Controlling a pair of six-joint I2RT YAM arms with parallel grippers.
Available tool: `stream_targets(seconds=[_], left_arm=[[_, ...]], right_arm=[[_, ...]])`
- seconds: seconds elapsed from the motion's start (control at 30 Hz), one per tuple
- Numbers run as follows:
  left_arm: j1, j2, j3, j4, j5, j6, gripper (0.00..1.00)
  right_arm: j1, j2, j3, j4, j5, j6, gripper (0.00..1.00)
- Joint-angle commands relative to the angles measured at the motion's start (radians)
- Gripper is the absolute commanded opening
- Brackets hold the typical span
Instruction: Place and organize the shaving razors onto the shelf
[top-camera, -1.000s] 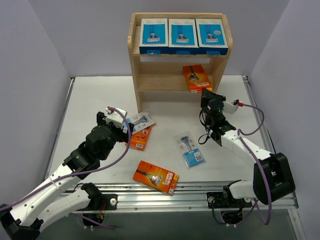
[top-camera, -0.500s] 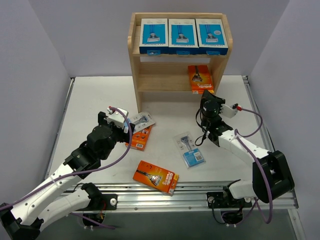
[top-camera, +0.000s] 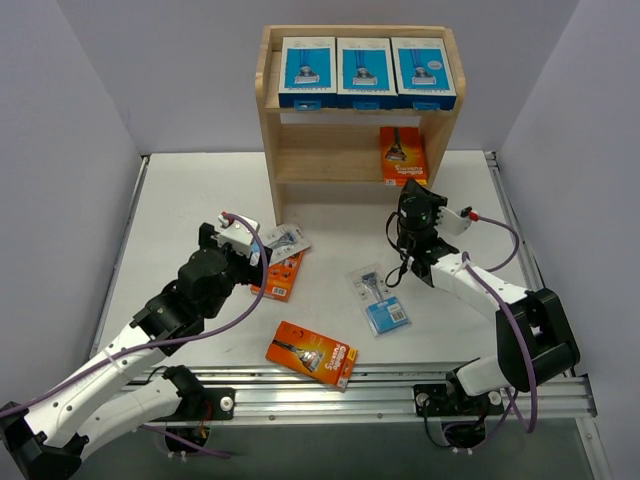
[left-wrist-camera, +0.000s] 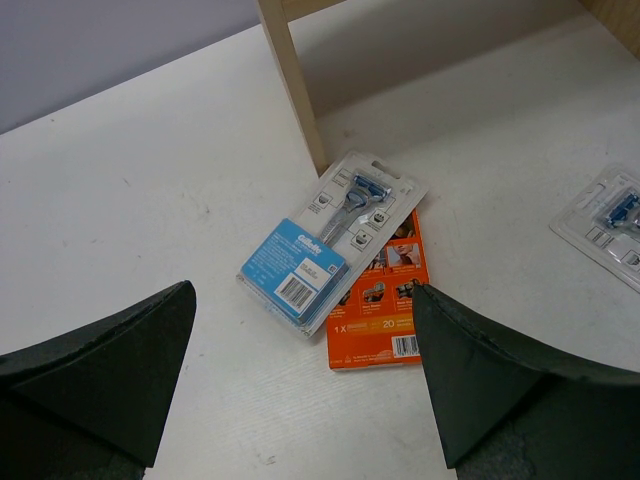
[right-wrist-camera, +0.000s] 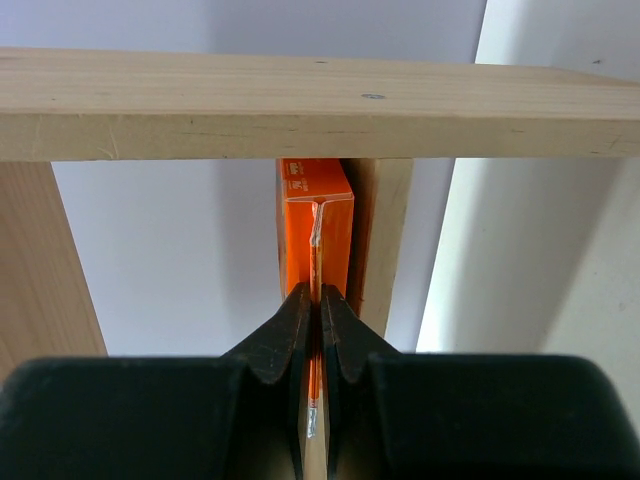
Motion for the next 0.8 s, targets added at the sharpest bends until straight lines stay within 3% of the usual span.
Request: stream_targets(seconds=[0.0, 0.77], left_arm=[[-0.004, 0.002, 0.003, 0.057, 0.008, -0.006, 0.98], [-0.004, 0.005, 0.003, 0.058, 0.005, -0.003, 0.98]], right_arm=[[0.003, 0.016, 0.051, 0.033, 0.076, 0.015, 0.00], [-0.023, 0.033, 0.047, 0.027, 0.065, 0.021, 0.00]])
